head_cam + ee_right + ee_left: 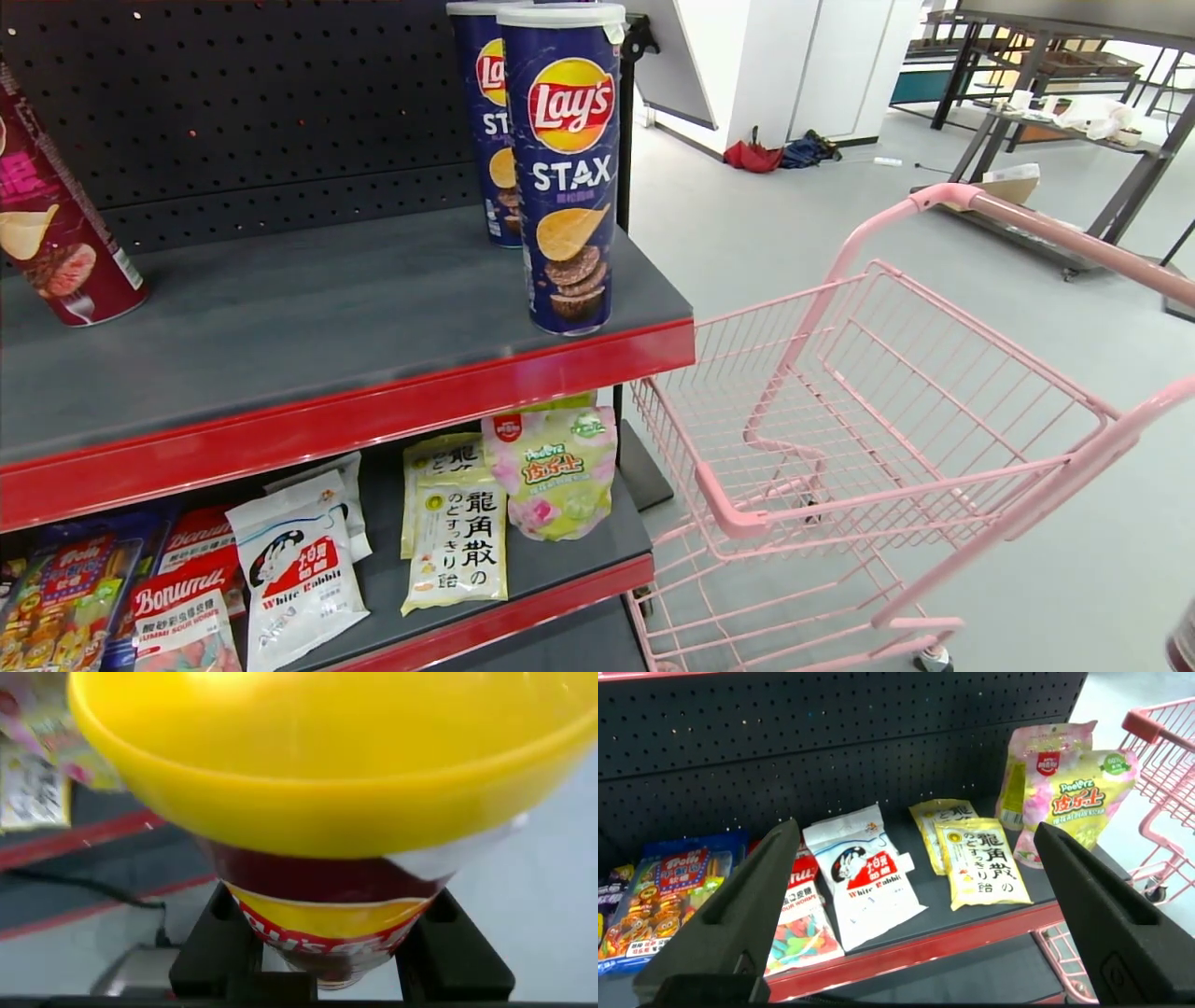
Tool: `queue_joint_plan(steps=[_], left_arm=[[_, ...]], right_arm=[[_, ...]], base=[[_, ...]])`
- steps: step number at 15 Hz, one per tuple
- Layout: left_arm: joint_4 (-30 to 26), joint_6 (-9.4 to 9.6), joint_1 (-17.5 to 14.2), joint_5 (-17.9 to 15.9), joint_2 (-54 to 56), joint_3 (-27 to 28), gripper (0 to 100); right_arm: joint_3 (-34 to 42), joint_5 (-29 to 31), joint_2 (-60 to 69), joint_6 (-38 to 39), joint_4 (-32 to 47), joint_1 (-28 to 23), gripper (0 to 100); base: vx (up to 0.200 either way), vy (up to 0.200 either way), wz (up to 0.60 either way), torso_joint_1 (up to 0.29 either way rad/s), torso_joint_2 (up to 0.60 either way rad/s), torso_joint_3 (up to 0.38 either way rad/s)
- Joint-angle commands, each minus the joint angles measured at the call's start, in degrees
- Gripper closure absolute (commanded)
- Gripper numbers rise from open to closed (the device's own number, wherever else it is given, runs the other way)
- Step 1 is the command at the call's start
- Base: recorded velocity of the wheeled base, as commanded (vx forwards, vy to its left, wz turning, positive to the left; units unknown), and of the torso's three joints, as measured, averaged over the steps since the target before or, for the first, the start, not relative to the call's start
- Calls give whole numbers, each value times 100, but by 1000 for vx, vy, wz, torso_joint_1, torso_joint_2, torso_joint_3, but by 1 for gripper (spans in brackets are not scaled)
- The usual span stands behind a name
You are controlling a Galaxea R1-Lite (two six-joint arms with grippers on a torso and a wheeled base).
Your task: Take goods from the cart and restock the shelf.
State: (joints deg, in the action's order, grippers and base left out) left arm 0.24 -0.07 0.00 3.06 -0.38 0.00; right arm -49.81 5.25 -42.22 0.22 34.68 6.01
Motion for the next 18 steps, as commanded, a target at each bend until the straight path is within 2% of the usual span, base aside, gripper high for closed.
queue_joint_plan(steps=[1, 7, 18], left_arm=[[2, -1, 0, 2, 3, 0, 0], [2, -1, 0, 2, 3, 0, 0], [2, -1, 0, 10, 3, 0, 0]], right_arm=[[314, 107, 934, -250, 91, -144, 100], [516, 248, 1005, -417, 91, -135, 100], [710, 222, 1181, -839, 91, -118, 100]], base=[[0, 0, 0, 0, 0, 0], [0, 0, 0, 24, -86, -59], [0, 0, 0, 194, -540, -343]])
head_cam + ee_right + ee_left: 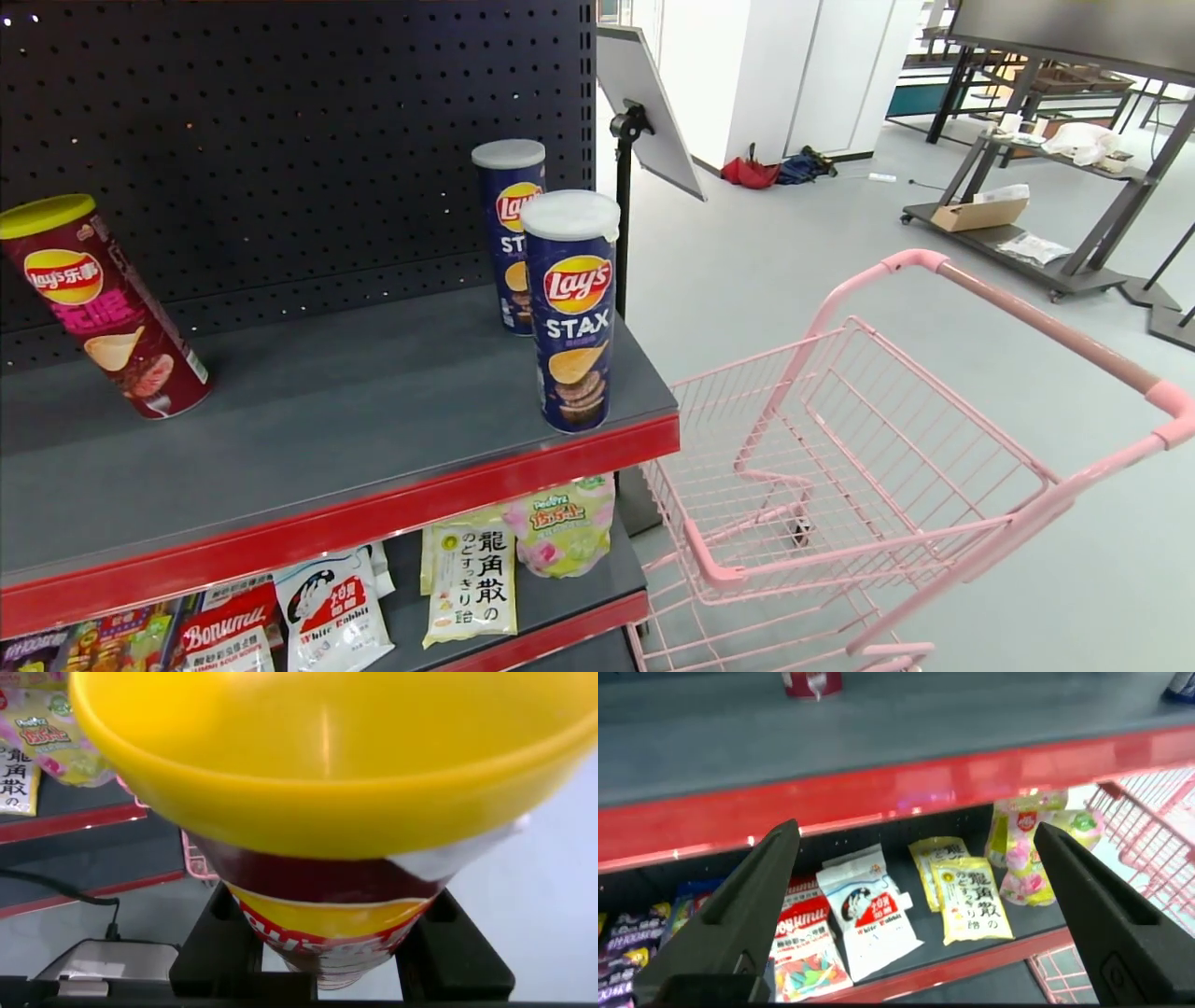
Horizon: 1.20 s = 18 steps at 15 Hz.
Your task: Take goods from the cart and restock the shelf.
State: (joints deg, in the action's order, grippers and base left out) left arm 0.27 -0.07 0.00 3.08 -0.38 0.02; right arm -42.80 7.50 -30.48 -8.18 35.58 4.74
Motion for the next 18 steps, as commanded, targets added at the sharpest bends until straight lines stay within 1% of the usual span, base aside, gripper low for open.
queue_joint_plan(steps=[1, 10, 12, 16, 18], left_arm=[[0, -1, 0, 8, 3, -2, 0], [0, -1, 0, -1, 3, -2, 0], [0, -1, 0, -1, 3, -2, 0], [0, -1, 0, -1, 3, -2, 0], [0, -1, 0, -1, 3, -2, 0]], right_arm=[[9, -3, -2, 1, -8, 0, 100], [9, -20, -20, -26, -8, 9, 100], [17, 6, -11, -158, 1, 9, 100], [114, 15, 68, -298, -8, -26, 100], [246, 15, 147, -298, -60, -26, 100]], base=[[0, 0, 0, 178, -456, -276], [0, 0, 0, 159, -378, -222], [0, 0, 0, 154, -354, -195], [0, 0, 0, 30, -79, -39], [0, 0, 600, 5, 0, -9]])
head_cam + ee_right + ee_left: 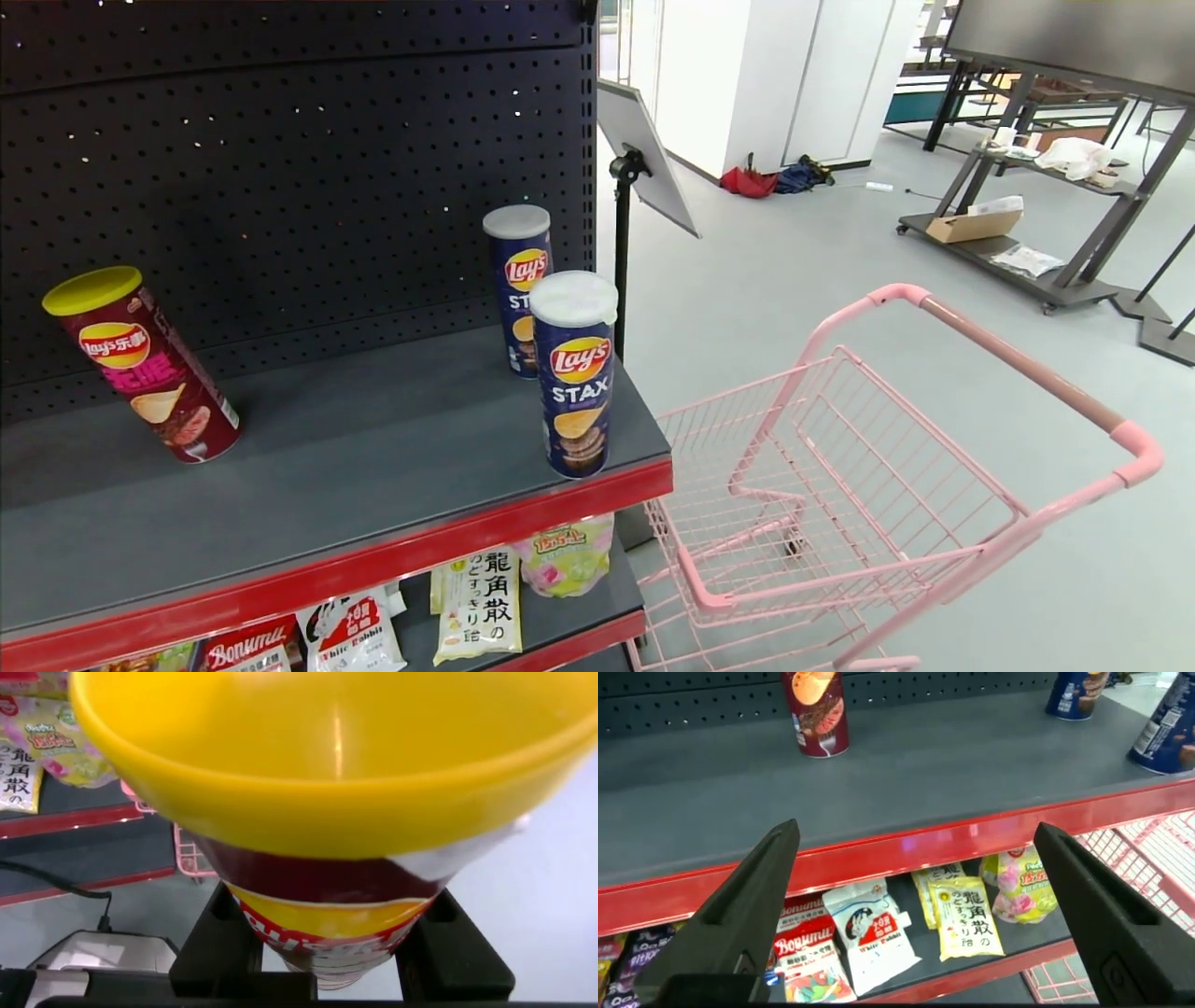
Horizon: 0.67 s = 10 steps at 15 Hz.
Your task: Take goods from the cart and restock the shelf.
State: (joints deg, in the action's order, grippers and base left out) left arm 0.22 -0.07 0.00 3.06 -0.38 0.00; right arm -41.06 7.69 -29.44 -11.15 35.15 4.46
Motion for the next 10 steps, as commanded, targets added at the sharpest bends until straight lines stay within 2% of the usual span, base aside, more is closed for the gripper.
queue_joint_plan(steps=[1, 7, 10], left_arm=[[4, -1, 0, 2, 3, 0, 0], [4, -1, 0, 10, 3, 0, 0], [4, -1, 0, 10, 3, 0, 0]], right_arm=[[107, 4, 79, -1, -52, 2, 100], [168, 4, 140, -27, -78, 2, 100], [256, -22, 430, 70, -96, 2, 100]], base=[[0, 0, 600, 2, -2, 7], [0, 0, 600, 8, 3, 2], [0, 0, 0, 0, 0, 0]])
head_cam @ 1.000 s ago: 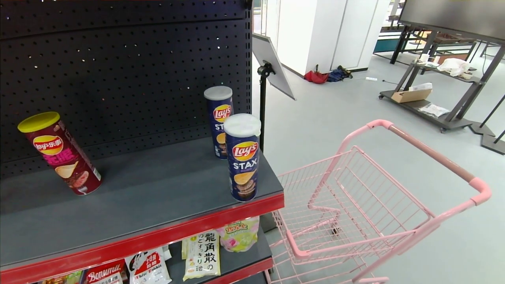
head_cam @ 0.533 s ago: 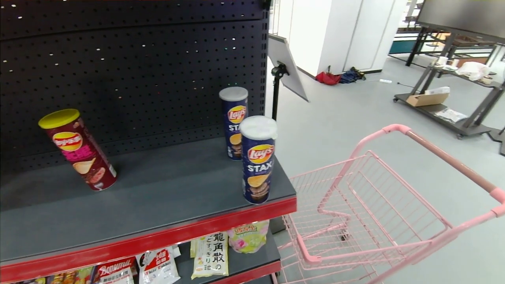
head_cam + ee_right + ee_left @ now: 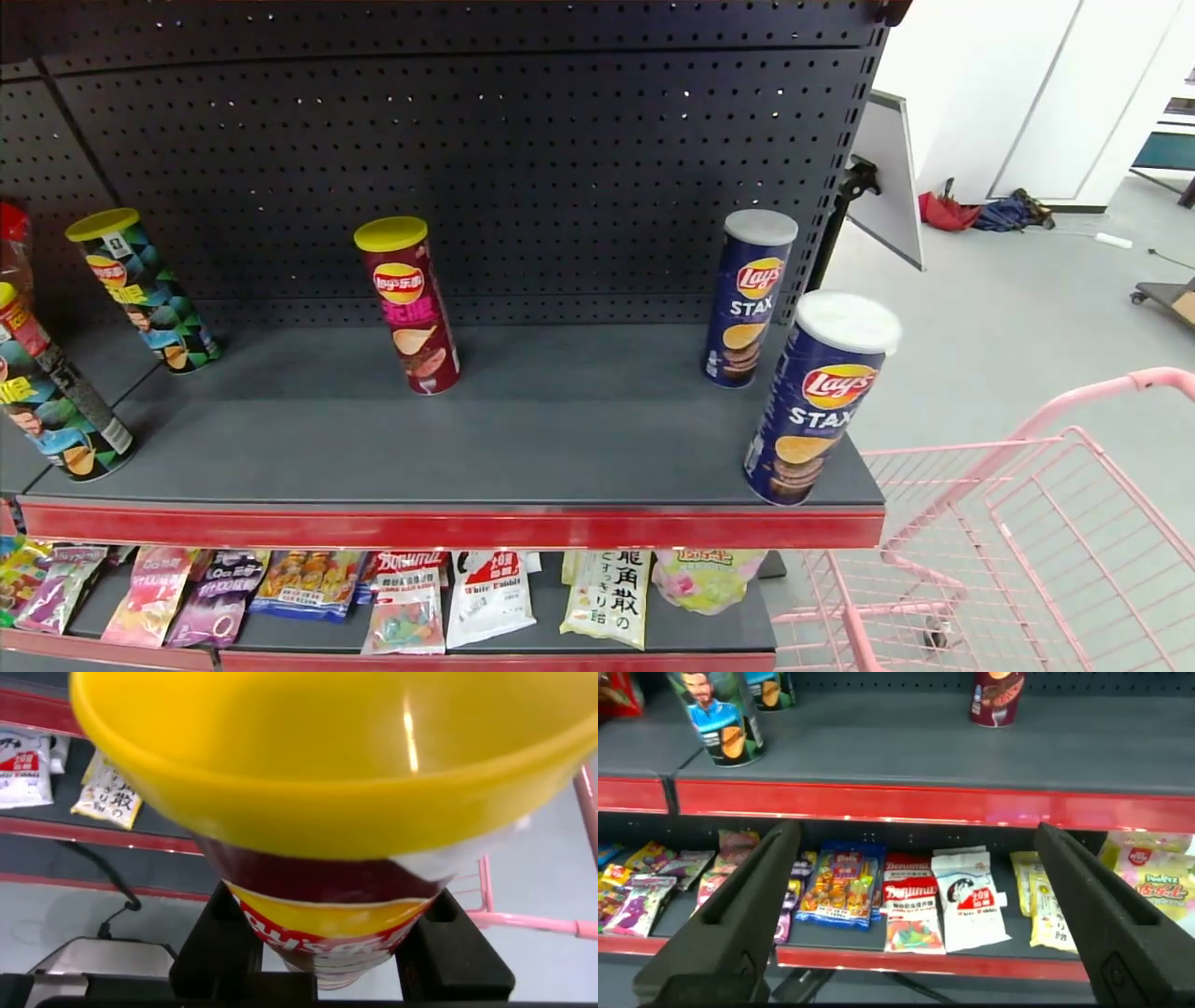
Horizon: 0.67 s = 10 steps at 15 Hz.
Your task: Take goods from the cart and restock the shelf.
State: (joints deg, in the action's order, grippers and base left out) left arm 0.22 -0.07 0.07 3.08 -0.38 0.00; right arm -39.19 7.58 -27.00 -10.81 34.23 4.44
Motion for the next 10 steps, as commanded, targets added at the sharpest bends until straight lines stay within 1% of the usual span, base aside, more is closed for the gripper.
queue_joint_plan(steps=[1, 2, 3, 5, 6, 8, 10], left_arm=[[4, -1, -7, -1, 3, 0, 0], [4, -1, -7, 8, 3, 0, 0], [4, -1, -7, 8, 3, 0, 0], [4, -1, -7, -1, 3, 0, 0], [4, -1, -7, -1, 3, 0, 0], [4, -1, -7, -1, 3, 0, 0], [4, -1, -7, -1, 3, 0, 0]], right_arm=[[202, -55, 406, 132, -92, 48, 100], [483, -117, 661, 202, -417, 119, 100], [861, -284, 881, 273, -953, 259, 100], [1230, -415, 1136, 396, -1472, 435, 100], [1379, -354, 1241, 405, -1577, 532, 100], [1467, -345, 1435, 405, -1577, 532, 100], [1511, -407, 1435, 607, -1604, 549, 100]], base=[[0, 0, 0, 0, 0, 0], [0, 0, 0, 0, 0, 0], [0, 0, 0, 0, 0, 0], [0, 0, 0, 0, 0, 0], [0, 0, 0, 0, 0, 0], [0, 0, 0, 0, 0, 0], [0, 0, 0, 0, 0, 0]])
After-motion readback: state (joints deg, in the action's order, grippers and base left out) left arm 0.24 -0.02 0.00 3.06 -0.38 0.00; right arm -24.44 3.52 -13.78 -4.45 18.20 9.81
